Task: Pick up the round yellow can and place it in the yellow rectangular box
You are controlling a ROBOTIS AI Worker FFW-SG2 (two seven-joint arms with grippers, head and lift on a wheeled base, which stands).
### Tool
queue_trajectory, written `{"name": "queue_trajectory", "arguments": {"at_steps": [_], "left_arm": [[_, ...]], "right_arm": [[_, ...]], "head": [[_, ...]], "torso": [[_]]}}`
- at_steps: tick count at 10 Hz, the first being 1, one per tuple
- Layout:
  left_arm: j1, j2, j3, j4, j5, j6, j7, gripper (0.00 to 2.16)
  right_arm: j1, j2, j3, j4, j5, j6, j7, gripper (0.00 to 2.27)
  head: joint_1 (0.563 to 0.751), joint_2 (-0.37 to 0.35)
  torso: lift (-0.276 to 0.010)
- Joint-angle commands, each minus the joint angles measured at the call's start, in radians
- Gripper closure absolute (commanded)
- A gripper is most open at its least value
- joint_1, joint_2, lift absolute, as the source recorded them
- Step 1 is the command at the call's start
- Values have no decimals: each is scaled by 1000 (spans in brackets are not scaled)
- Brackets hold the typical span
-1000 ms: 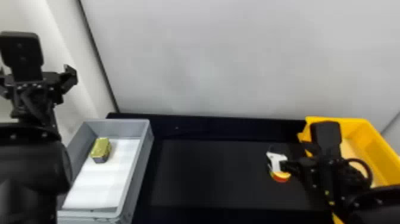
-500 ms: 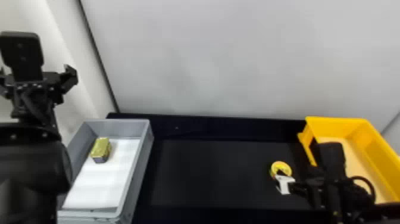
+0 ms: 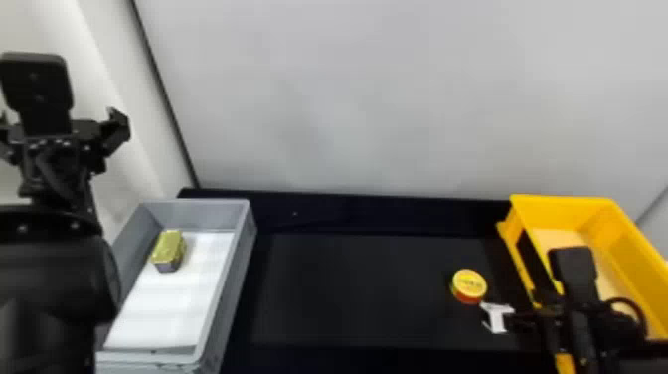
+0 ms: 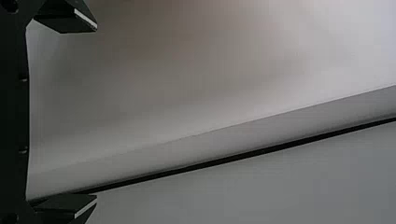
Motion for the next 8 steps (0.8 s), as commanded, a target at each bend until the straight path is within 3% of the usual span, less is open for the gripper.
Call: {"name": "queue_trajectory", "arguments": {"at_steps": [1,3,6,8], "left_arm": [[-1,-3,-1,0,0,0,-1,-2],[1,-3,1,0,1,0,0,-2],[-1,-3,-1,-2,1,0,-1,-2],[-1,-3,-1,-2,0,0,-1,-2]], "right_arm": [[-41,0,10,110,72,-85,104,191],[-55,0,27,162,103,-126,124,191],[-110,0,39,259,179,-189,233,193],[-133,2,50,283,193,-206,236,193]], "head": [[694,14],[694,14],[694,14],[694,14]], "torso": [[-61],[-61],[-61],[-61]]}}
